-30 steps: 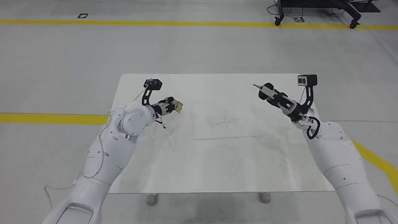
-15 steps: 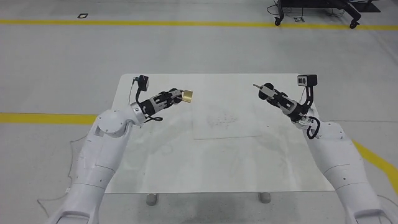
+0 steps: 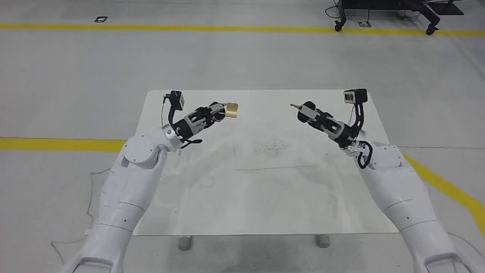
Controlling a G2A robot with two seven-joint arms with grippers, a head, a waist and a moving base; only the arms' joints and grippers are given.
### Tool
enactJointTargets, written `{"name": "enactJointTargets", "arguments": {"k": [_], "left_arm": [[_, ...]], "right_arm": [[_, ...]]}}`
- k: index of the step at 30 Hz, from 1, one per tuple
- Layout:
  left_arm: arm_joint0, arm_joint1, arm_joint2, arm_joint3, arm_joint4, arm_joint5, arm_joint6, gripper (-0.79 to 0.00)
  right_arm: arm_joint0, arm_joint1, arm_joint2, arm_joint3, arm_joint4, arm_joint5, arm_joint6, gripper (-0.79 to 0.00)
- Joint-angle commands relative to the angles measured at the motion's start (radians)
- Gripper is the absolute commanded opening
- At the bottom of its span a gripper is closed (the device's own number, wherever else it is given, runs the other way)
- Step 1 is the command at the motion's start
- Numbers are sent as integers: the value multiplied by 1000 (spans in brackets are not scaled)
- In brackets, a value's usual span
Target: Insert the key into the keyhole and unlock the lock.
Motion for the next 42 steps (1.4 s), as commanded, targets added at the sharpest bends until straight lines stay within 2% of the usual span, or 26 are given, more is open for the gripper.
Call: {"name": "enactJointTargets", "arguments": {"k": [1,8,13,17,23,30,42], "left_arm": [[7,0,3,-10,-22,38,0,-785],[-11,0,8,19,-70,150,-24,-785],[-17,-7,11,41,-163,192,-36,-785],[-25,-11,38,45,-157,206,-35,-785],[-38,-20,41,77,-242,250,-10,-785],[-52,-26,48,104,-305,282,-46,-785],[-70,-30,77,129,-315,289,-101,-785]], "right_arm": [[-9,-3,-9,-24,-21,18,-23,-785],[20,-34,-107,-70,-94,58,-113,-785],[84,-68,-201,-53,-119,57,-137,-785],[133,-93,-259,-22,-139,45,-164,-785],[168,-123,-320,25,-151,9,-177,-785],[187,-153,-356,103,-266,-56,-293,-785],[244,-205,-401,231,-303,-96,-400,-785]]}}
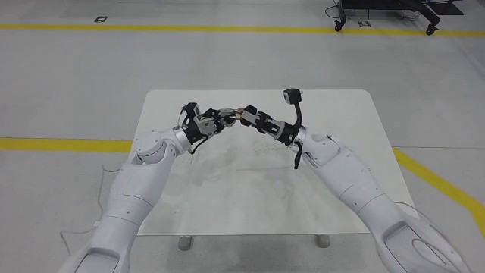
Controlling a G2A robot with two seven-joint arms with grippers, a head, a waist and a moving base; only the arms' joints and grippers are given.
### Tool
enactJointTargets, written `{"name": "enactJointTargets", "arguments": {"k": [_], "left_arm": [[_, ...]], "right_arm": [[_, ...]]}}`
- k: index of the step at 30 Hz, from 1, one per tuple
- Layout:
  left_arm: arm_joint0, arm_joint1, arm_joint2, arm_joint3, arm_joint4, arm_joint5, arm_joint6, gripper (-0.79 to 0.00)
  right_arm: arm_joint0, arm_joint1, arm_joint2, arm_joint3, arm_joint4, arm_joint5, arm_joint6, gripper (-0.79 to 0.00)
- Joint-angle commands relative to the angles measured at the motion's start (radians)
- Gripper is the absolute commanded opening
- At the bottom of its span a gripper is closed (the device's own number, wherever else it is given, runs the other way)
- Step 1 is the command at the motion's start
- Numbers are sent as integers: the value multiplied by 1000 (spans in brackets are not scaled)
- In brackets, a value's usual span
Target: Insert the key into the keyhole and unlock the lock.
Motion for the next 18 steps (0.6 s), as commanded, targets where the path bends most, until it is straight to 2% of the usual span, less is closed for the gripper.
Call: {"name": "enactJointTargets", "arguments": {"k": [1,8,18], "left_arm": [[-2,0,1,5,-5,2,-7,-785],[-8,4,-19,16,-40,8,-49,-785],[-8,9,2,-3,0,-18,-123,-785]], "right_arm": [[9,-8,-6,22,-10,-5,-17,-785],[26,-34,-15,81,-38,-20,-85,-785],[41,-49,12,145,-59,-58,-143,-785]]}}
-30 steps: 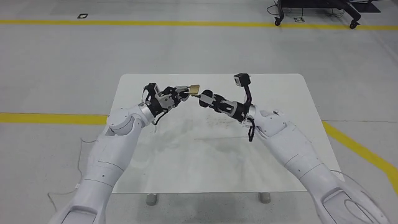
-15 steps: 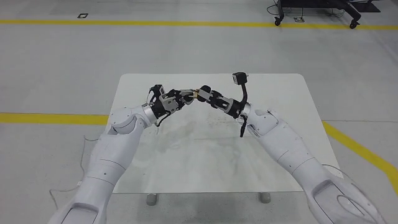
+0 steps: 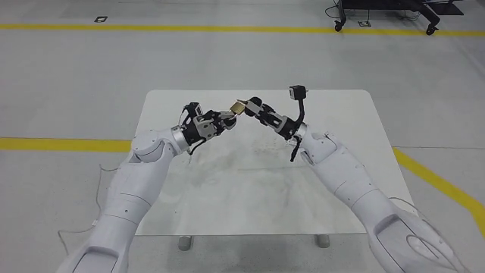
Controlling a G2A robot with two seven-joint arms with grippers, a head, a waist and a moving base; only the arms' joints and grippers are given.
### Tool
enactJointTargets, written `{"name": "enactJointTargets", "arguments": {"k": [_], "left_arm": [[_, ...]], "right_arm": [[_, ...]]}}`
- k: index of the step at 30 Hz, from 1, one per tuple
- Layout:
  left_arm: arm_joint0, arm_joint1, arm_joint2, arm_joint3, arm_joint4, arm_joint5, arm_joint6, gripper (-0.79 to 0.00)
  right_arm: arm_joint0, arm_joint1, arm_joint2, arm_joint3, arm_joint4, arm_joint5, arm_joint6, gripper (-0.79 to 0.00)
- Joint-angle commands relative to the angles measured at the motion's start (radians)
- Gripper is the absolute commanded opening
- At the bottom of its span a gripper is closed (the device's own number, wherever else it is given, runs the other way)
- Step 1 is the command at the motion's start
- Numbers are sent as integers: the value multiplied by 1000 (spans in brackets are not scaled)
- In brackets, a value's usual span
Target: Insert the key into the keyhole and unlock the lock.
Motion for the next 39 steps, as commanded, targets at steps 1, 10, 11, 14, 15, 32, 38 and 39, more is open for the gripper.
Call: {"name": "enactJointTargets", "arguments": {"k": [1,10,11,14,15,32,38,39], "left_arm": [[0,1,3,-4,1,-14,-35,-785],[2,10,7,-28,55,-108,-101,-785],[3,12,9,-34,66,-120,-117,-785],[8,15,18,-50,79,-151,-171,-785],[10,15,22,-57,77,-161,-195,-785],[-8,21,53,-35,105,-183,-242,-785],[-12,25,36,-25,104,-195,-193,-785],[-12,26,34,-26,105,-197,-189,-785]], "right_arm": [[2,0,9,12,-1,-4,-3,-785],[-17,20,97,20,123,-16,40,-785],[-18,24,106,21,133,-16,57,-785],[-18,30,114,24,152,-1,123,-785],[-18,30,109,21,154,10,148,-785],[-36,5,60,-44,554,72,576,-785],[-46,16,70,-75,592,124,636,-785],[-51,19,73,-83,593,127,640,-785]]}}
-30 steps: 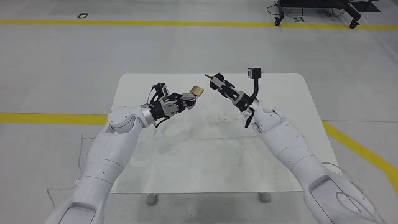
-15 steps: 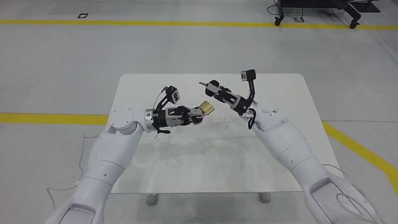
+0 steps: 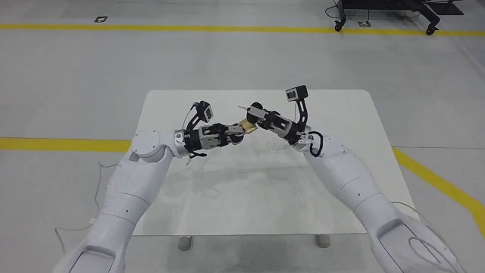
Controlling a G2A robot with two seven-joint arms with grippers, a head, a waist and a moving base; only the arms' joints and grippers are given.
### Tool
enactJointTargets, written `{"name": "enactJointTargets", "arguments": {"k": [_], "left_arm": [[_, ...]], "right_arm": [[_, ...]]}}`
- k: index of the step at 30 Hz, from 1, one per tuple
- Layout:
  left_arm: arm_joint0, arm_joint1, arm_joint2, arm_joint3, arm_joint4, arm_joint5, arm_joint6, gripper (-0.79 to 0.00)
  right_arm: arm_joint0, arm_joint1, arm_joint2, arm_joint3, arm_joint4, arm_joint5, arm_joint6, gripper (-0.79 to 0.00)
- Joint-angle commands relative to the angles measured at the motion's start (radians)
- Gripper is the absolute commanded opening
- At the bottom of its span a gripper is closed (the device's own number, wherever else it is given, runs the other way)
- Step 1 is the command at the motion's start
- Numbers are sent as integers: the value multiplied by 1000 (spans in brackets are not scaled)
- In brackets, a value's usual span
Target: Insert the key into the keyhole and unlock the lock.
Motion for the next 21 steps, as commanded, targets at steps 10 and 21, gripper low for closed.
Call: {"name": "enactJointTargets", "arguments": {"k": [10,21], "left_arm": [[2,7,17,-18,-1,-14,-107,-785],[-10,8,23,10,-19,8,-72,-785]], "right_arm": [[8,6,31,59,21,-21,-21,-785],[34,-30,-33,74,22,13,13,-785]]}}
